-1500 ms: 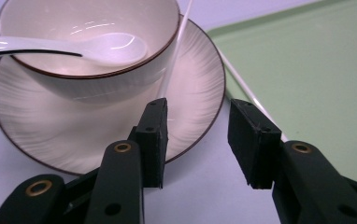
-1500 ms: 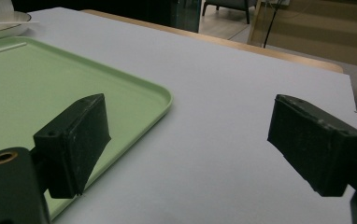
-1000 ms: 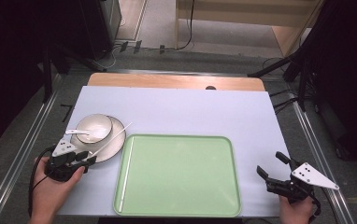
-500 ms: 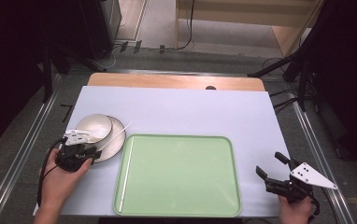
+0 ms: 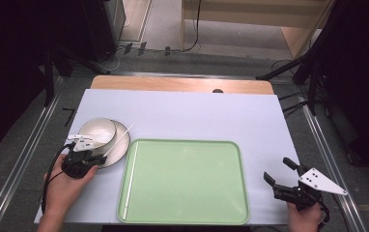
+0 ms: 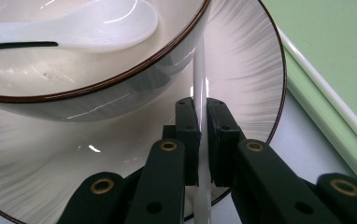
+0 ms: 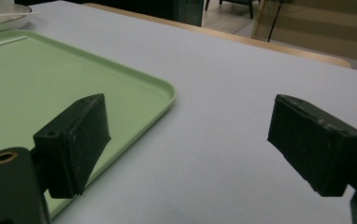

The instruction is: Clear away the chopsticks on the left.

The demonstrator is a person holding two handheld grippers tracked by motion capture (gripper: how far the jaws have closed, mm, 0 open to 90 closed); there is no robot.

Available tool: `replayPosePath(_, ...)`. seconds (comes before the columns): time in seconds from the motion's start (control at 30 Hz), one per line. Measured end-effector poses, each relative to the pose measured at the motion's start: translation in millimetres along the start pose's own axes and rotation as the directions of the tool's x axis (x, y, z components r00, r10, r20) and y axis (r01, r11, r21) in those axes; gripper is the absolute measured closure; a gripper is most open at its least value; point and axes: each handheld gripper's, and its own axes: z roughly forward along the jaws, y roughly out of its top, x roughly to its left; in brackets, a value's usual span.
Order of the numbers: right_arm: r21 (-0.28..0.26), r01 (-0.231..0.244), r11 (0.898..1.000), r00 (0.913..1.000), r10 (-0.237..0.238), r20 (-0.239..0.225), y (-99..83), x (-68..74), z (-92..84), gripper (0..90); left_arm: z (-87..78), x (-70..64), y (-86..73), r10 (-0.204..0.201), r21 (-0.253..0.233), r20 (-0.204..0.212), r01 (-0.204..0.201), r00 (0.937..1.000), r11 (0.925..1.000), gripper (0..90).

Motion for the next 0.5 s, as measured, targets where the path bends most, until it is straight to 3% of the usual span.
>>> replayPosePath(0.23, -0.003, -0.005, 1.000, 1.0000, 0.005, 0.002, -0.1, -1.1, -1.1, 13.1, -12.7, -9.9, 3.9, -0.007, -0.040, 0.017, 0.007, 0.9998, 0.9992, 85.6)
replayPosePath(0.5, -0.007, 0.000, 1.000, 1.0000, 0.000, 0.001, 0.4, -1.3, -2.2, 13.1, -18.5, -44.7, 10.7, -0.011, -0.066, 0.053, 0.015, 0.9985, 0.9977, 85.5)
